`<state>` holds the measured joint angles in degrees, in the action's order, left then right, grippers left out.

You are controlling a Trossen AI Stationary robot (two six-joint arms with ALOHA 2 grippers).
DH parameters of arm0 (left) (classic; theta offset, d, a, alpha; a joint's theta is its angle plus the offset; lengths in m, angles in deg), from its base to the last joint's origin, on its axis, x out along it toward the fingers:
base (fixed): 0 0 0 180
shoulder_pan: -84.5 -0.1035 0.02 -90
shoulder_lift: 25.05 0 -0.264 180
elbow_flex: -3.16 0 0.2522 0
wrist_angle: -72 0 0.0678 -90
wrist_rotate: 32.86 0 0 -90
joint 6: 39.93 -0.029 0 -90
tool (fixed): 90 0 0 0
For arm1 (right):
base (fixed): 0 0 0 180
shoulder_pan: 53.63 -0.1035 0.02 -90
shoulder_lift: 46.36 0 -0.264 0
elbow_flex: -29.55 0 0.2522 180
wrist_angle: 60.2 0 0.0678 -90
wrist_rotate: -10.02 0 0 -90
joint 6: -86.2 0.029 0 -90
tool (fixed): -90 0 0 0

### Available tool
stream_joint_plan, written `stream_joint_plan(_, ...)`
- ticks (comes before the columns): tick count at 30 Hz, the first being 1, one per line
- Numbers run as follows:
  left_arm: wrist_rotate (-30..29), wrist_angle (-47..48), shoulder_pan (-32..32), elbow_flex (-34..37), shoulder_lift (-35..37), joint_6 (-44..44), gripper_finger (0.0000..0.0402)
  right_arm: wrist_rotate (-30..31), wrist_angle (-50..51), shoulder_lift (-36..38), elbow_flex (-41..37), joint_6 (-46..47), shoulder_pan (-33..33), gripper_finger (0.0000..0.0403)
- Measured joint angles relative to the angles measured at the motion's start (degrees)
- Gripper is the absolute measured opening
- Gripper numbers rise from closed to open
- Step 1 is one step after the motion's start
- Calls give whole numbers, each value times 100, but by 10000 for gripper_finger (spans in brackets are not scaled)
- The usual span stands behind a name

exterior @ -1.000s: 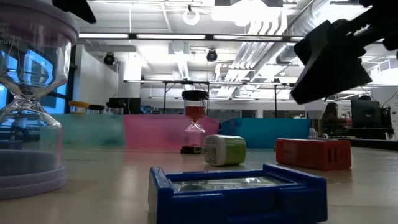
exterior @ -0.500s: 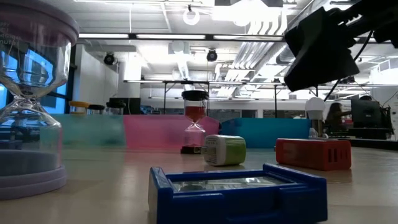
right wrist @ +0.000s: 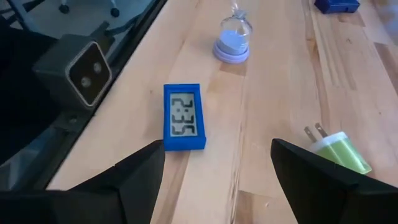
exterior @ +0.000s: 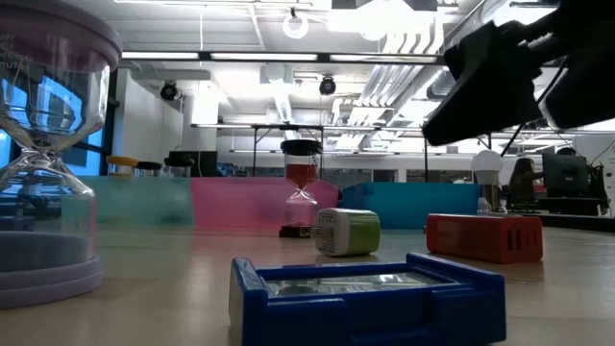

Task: Pick & Place Office items
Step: Put the blue digital clock into the pink bin

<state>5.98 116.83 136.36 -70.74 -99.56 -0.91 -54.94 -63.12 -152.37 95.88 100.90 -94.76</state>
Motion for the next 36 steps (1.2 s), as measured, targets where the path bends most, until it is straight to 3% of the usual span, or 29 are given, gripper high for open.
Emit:
stream_joint_plan(6,7,-186,27,0,7,-170,262,46,-650,-581,91,-150,-52,284)
stream_joint_plan(14,66,-181,204,0,10,-166,262,72,-658,-1326,762,-754,35,284)
stream_joint_plan(20,285,-182,321,0,10,-151,262,52,-671,-1419,840,-826,211,284)
stream_joint_plan(28,438,-179,422,0,12,-125,262,-28,-674,-1429,838,-247,385,284)
stream_joint_plan(36,442,-179,359,0,14,-113,262,-439,-669,-1439,838,-283,337,268)
